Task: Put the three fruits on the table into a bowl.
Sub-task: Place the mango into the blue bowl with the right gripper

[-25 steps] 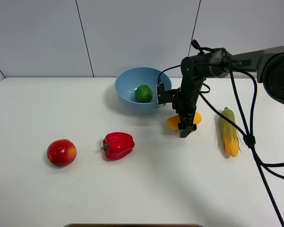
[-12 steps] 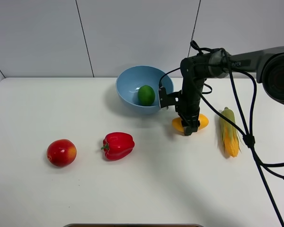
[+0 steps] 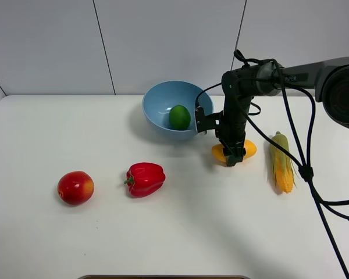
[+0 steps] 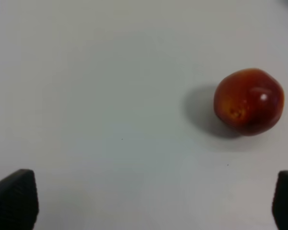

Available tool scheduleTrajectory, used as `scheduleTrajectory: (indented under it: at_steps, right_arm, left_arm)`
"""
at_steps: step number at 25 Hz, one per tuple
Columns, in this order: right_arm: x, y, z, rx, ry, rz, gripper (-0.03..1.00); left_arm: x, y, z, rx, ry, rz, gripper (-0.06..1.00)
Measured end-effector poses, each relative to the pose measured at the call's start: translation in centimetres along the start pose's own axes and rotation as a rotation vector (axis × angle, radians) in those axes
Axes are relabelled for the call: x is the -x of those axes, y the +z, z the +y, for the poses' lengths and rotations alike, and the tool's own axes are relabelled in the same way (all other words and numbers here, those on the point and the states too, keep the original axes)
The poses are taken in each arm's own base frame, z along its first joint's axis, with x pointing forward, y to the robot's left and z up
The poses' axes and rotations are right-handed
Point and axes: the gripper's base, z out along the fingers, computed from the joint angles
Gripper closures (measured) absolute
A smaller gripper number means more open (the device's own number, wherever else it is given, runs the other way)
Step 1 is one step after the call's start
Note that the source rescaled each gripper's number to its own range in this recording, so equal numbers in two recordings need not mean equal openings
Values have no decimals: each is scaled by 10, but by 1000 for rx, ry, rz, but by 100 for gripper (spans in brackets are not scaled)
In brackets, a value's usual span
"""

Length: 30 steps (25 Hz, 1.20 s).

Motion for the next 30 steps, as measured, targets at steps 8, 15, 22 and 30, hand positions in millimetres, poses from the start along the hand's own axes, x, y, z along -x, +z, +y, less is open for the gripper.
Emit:
scheduleTrajectory:
  at_steps: [8, 15, 22, 30]
  right_arm:
    - [0, 0, 0, -2, 0, -1, 92]
    - [1, 0, -2, -23, 0, -10, 92]
    - [1, -2, -3, -35, 0, -15, 92]
    - [2, -22, -7, -103, 6, -45, 92]
  left_arm:
    - [0, 0, 0, 0, 0, 0, -6]
    - [0, 0, 0, 0, 0, 0, -6]
    - [0, 0, 0, 0, 0, 0, -6]
    - [0, 0, 0, 0, 0, 0, -6]
